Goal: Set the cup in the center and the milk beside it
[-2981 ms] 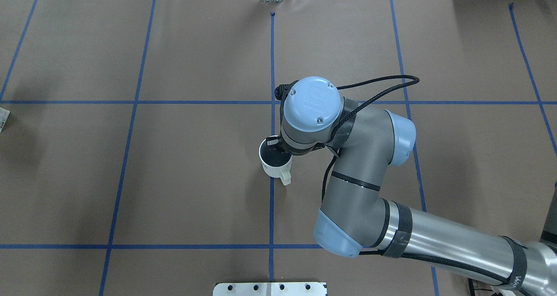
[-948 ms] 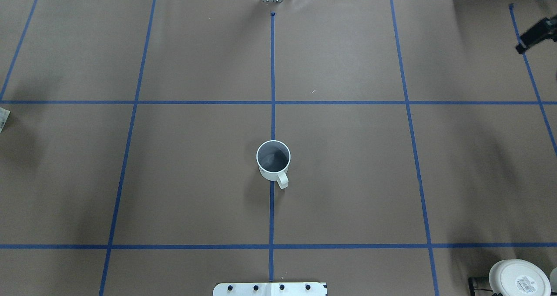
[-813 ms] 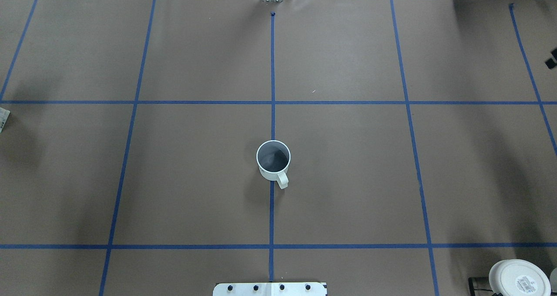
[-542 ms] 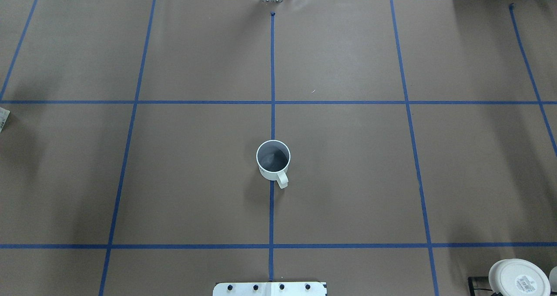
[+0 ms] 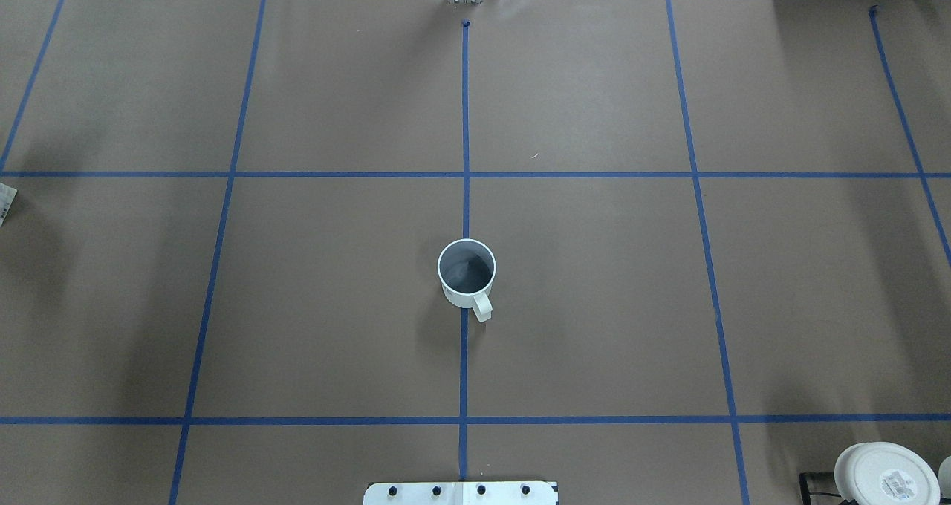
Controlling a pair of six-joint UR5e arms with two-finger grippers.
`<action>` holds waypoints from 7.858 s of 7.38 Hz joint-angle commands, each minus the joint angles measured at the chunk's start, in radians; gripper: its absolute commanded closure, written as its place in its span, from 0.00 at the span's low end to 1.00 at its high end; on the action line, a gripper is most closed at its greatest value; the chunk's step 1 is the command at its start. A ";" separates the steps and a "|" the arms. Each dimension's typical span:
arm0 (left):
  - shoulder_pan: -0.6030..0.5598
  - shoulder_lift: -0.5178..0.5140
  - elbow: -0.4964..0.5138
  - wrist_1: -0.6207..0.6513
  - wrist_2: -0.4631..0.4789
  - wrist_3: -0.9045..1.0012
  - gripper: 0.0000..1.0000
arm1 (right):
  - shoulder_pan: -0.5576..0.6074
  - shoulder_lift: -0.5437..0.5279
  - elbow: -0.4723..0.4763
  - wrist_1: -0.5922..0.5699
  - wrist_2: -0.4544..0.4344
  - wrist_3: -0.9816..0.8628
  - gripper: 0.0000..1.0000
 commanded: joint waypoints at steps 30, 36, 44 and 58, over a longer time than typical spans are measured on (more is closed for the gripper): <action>0.973 -0.727 -0.284 0.513 0.477 -1.215 0.88 | 0.000 0.004 -0.035 0.000 0.000 0.006 0.00; 0.998 -0.718 -0.327 0.537 0.568 -1.200 0.02 | 0.000 0.004 -0.033 0.000 0.000 0.006 0.00; 0.429 -0.281 -0.361 0.567 0.197 -0.396 0.01 | 0.000 -0.005 -0.037 0.000 -0.002 0.003 0.00; -0.042 0.019 -0.081 0.409 -0.006 0.241 0.01 | 0.000 -0.008 -0.058 0.034 -0.003 0.005 0.00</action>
